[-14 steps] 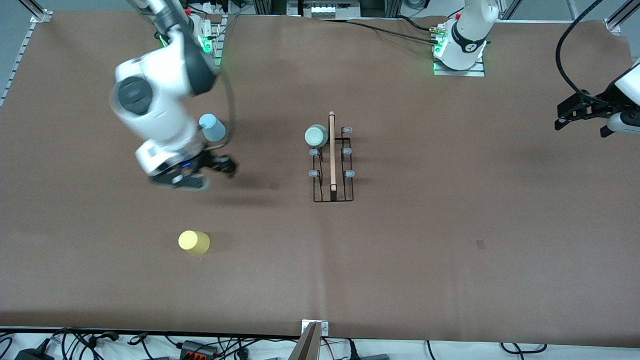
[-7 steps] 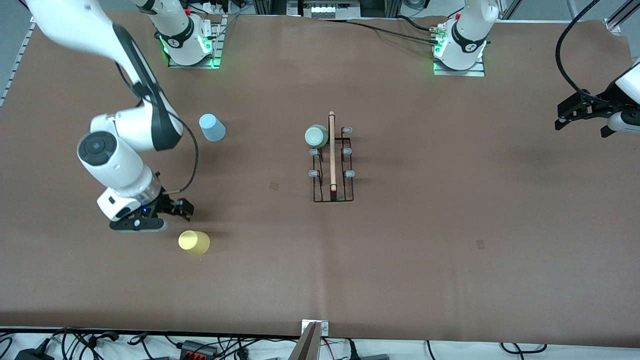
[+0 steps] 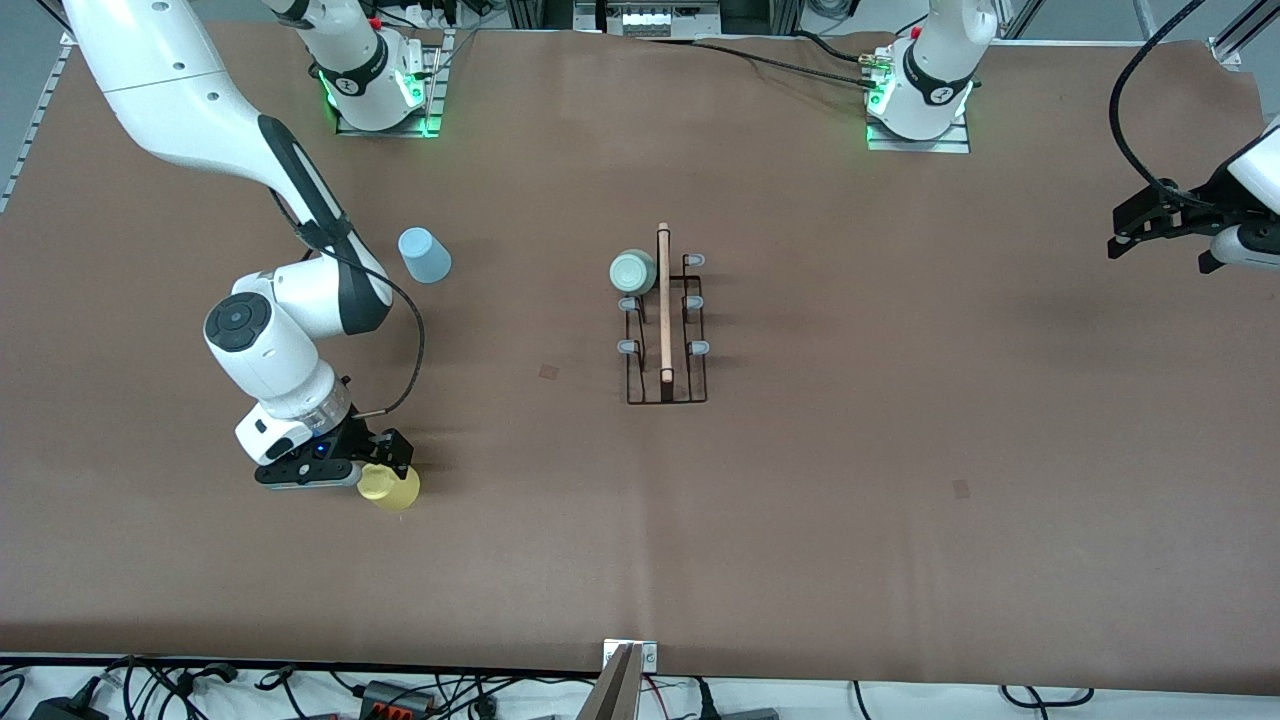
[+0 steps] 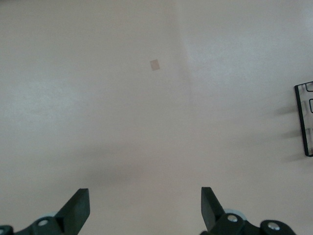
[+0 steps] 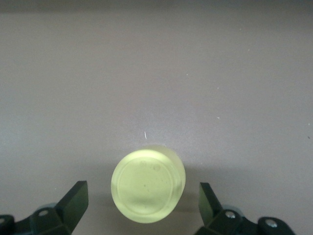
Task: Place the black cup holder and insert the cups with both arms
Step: 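Grasp the yellow cup with the right gripper, then carry the yellow cup to the rack and lower it onto a peg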
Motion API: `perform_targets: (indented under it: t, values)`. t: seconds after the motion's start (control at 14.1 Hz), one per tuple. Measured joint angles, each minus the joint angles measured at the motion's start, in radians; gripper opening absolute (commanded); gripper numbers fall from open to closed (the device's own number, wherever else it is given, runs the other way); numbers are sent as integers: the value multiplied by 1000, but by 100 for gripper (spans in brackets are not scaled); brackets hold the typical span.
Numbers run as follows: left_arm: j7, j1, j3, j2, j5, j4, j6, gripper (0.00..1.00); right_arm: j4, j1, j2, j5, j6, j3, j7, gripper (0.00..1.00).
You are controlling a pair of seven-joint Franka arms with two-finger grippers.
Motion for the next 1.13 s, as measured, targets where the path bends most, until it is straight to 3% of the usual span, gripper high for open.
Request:
perform_targets:
  t: [0.28, 0.35, 0.42, 0.5, 0.57, 0.64, 0.78, 0.99, 1.13]
  values:
    - [0, 0, -1, 0, 0, 2, -1, 100, 3, 0, 23, -1, 22, 0, -1, 100]
    - [0, 0, -1, 0, 0, 2, -1, 100, 11, 0, 32, -1, 34, 0, -3, 89]
    - [0, 0, -1, 0, 0, 2, -1, 100, 20, 0, 41, -2, 40, 0, -6, 61]
    - [0, 0, -1, 1, 0, 2, -1, 100, 27, 0, 47, -4, 42, 0, -13, 40]
    - [0, 0, -1, 1, 0, 2, -1, 100, 32, -1, 50, -4, 44, 0, -27, 21]
    - [0, 0, -1, 1, 0, 3, -1, 100, 34, -1, 51, -4, 45, 0, -44, 8]
    - [0, 0, -1, 1, 0, 3, -1, 100, 38, -2, 51, -5, 45, 0, -65, 3]
    - [0, 0, -1, 1, 0, 3, -1, 100, 46, 5, 29, -9, 16, 4, -70, 3]
    - [0, 0, -1, 1, 0, 4, -1, 100, 61, 26, -54, -8, -155, 13, -25, 3]
